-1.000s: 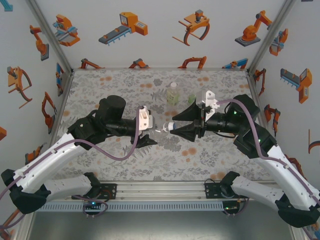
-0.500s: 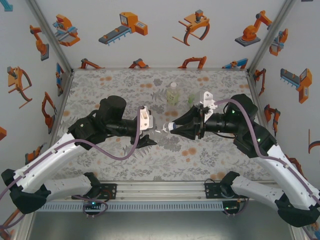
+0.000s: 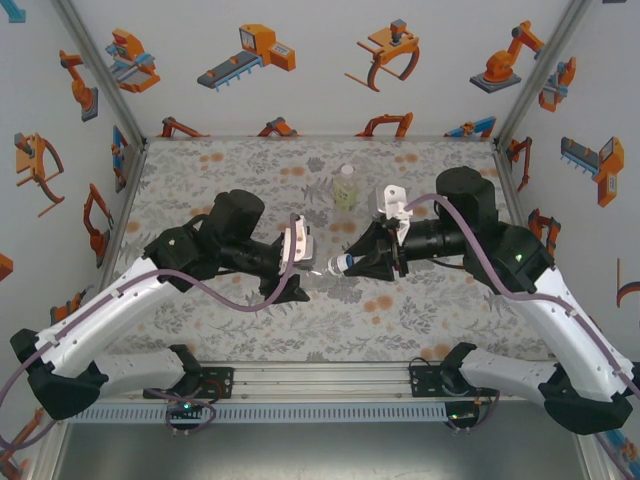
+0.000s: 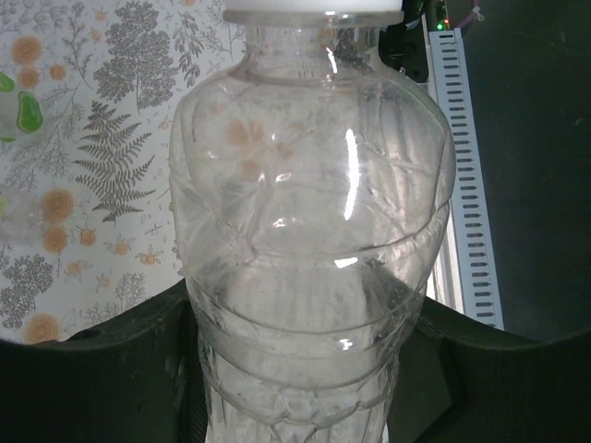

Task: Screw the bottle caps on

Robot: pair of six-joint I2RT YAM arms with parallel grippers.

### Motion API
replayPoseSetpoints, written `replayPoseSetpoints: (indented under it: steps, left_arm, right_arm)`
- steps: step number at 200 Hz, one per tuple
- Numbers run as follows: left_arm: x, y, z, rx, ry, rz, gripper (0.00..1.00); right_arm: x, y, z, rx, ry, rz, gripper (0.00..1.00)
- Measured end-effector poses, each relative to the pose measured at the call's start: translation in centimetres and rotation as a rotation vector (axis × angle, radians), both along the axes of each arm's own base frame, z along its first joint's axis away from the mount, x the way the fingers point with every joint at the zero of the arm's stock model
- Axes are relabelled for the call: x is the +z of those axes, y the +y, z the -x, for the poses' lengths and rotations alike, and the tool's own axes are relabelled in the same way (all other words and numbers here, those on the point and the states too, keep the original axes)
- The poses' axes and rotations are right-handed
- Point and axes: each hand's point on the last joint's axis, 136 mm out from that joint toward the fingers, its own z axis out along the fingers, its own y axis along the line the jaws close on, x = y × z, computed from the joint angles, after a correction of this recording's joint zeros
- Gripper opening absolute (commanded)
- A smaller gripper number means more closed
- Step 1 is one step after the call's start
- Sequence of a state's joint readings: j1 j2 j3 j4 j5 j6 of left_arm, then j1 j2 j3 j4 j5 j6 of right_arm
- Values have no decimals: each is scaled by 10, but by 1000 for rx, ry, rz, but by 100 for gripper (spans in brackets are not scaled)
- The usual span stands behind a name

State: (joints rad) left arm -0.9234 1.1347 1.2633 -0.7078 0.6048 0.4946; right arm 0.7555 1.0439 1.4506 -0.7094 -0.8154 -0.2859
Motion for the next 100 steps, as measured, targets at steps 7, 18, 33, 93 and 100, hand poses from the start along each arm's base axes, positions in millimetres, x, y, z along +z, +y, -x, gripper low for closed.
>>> replayPoseSetpoints:
  steps: [7, 18, 33, 93, 100]
  left_arm:
    - [-1, 0, 1, -2, 5, -4, 0]
    - [-2, 1, 1, -4, 11, -9, 0]
    - [-4, 1, 2, -5, 19, -17, 0]
    - [-11, 2, 4, -12, 48, -45, 0]
    - [-12, 1, 4, -13, 51, -48, 0]
  right_arm:
    - [-1, 0, 1, 7, -1, 5, 5]
    - [-3, 0, 2, 13, -3, 15, 5]
    - [-6, 1, 4, 25, -7, 29, 5]
    - [-15, 4, 6, 29, -41, 87, 3]
    - [-16, 4, 5, 22, -45, 93, 3]
